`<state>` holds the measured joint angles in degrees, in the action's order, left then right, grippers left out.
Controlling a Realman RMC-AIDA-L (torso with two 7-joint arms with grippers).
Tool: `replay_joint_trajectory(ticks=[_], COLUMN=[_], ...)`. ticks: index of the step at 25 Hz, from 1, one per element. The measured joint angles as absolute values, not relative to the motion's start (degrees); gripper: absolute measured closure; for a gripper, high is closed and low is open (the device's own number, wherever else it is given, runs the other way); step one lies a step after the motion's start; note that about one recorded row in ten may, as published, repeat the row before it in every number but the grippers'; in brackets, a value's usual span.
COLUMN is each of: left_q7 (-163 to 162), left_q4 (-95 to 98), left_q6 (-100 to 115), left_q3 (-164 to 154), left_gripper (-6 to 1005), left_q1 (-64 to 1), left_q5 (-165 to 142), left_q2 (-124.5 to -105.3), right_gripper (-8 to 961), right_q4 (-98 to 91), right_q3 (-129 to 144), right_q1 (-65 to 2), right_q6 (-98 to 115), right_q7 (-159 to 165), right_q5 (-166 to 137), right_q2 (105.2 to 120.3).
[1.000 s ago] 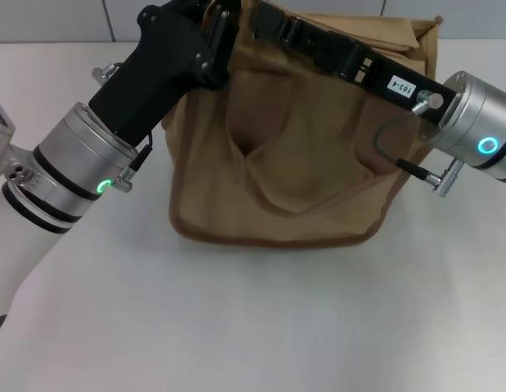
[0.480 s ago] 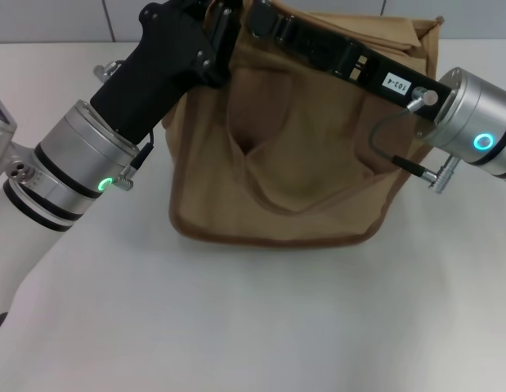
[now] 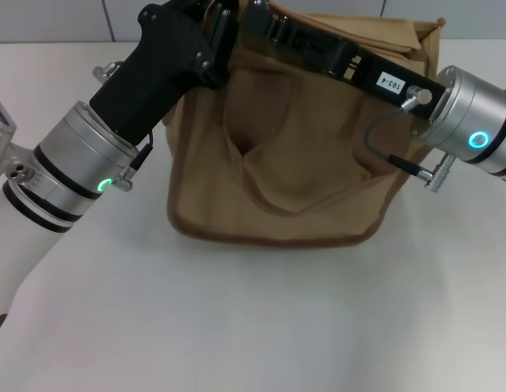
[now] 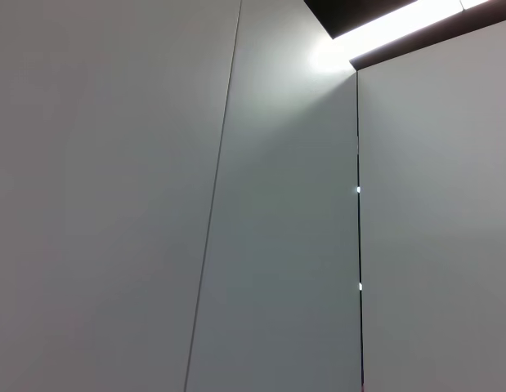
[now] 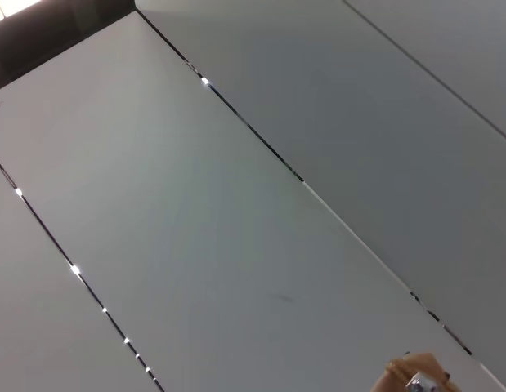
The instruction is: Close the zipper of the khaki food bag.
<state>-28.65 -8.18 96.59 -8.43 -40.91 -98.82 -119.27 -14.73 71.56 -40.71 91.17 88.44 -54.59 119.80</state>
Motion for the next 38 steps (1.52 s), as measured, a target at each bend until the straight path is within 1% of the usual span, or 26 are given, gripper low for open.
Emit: replay_joint_trajectory(ticks=[6,12,17,20,25,31,38], left_q7=[-28.65,-28.65,-28.65,-28.65,-28.65,-28.65,-28.66], left_q4=[-8.20,-8.17,-8.18,-8.17,-8.17,-8.14,-7.82], left_q6=[96.56,96.56,96.57,96.56,96.40,96.36,96.51], left_q3=[-8.44,-8.43,-8.44,-8.44,-8.44,-8.44,-8.44], left_gripper=[836,835,834,833,832,831,830], left_q1=[-40.87,-40.78,-40.78,-40.78,-40.78,-40.63,-40.11], left_q5=[-98.86,-98.81,-98.85,-98.87,-98.77,-98.62,-98.63], left_q2=[-119.27,-119.26,-119.27,-119.27,-119.27,-119.27,-119.26], right_gripper=[608,723,722,819,949,949,949], right_q4=[-14.77,-14.76,-14.77,-14.77,-14.77,-14.77,-14.91], right_q3=[71.55,71.26,70.79,70.79,70.91,70.83,70.87], right_q1=[-40.82,-40.91,-40.59,-40.69,-40.74,-39.92,-39.32], right_q6=[90.03,89.91,89.68,89.45,89.24,88.61,87.87], right_q7=[88.43,88.48,88.04,87.82,87.80,88.21,89.77], right_q5=[-54.49,-54.49,-54.40,-54.38,-54.38,-54.38,-54.64], right_q2=[119.80,119.85,119.88,119.88,119.88,119.87,119.41])
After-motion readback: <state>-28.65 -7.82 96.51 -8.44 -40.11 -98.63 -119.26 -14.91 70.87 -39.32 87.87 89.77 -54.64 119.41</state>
